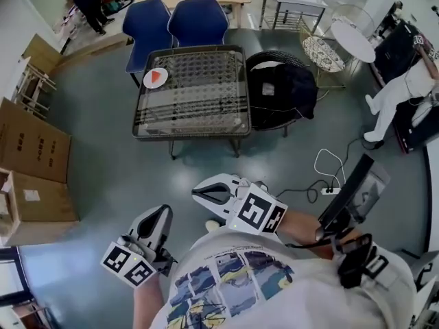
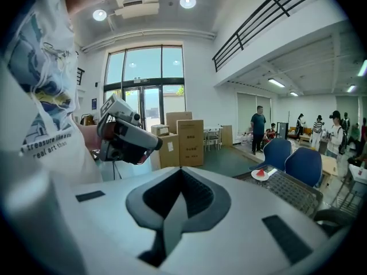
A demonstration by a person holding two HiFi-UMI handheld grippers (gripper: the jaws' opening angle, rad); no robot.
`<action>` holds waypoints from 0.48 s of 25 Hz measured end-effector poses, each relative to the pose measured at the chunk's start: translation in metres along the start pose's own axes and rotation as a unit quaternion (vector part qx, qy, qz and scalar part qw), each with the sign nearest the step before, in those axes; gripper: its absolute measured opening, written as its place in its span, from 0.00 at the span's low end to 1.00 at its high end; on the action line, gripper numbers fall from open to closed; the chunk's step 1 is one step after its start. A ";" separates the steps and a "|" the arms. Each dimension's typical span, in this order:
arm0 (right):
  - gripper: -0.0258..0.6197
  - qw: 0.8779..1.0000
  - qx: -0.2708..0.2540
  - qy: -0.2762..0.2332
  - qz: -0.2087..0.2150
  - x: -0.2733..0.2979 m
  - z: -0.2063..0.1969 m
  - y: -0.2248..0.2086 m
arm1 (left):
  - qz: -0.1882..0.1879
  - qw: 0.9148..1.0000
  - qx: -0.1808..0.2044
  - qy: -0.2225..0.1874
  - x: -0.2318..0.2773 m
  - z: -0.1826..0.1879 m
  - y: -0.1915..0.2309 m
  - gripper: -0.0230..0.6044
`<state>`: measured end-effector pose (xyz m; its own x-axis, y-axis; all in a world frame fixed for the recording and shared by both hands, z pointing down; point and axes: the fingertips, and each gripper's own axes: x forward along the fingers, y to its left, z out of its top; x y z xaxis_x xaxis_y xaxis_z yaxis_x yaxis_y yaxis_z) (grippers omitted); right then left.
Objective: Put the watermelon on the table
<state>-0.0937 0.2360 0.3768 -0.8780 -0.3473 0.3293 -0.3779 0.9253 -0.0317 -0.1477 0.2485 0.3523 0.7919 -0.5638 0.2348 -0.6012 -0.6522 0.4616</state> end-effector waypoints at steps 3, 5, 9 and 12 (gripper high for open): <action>0.06 1.000 -0.008 0.002 -0.003 0.001 0.002 0.005 | -0.006 1.000 -0.008 0.002 -0.002 -0.006 0.000 0.05; 0.06 1.000 -0.014 0.004 -0.005 0.001 0.005 0.006 | -0.010 1.000 -0.012 0.002 -0.001 -0.007 0.000 0.05; 0.06 0.999 -0.030 0.023 -0.007 0.001 0.006 0.008 | -0.013 1.000 -0.014 0.003 -0.003 -0.010 -0.002 0.05; 0.05 0.999 -0.033 0.030 -0.007 0.006 0.006 0.012 | -0.011 1.000 -0.012 0.002 -0.009 -0.009 0.002 0.05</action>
<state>-0.1053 0.2437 0.3725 -0.8528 -0.3532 0.3848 -0.3686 0.9289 0.0358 -0.1546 0.2568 0.3591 0.8057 -0.5469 0.2274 -0.5805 -0.6530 0.4864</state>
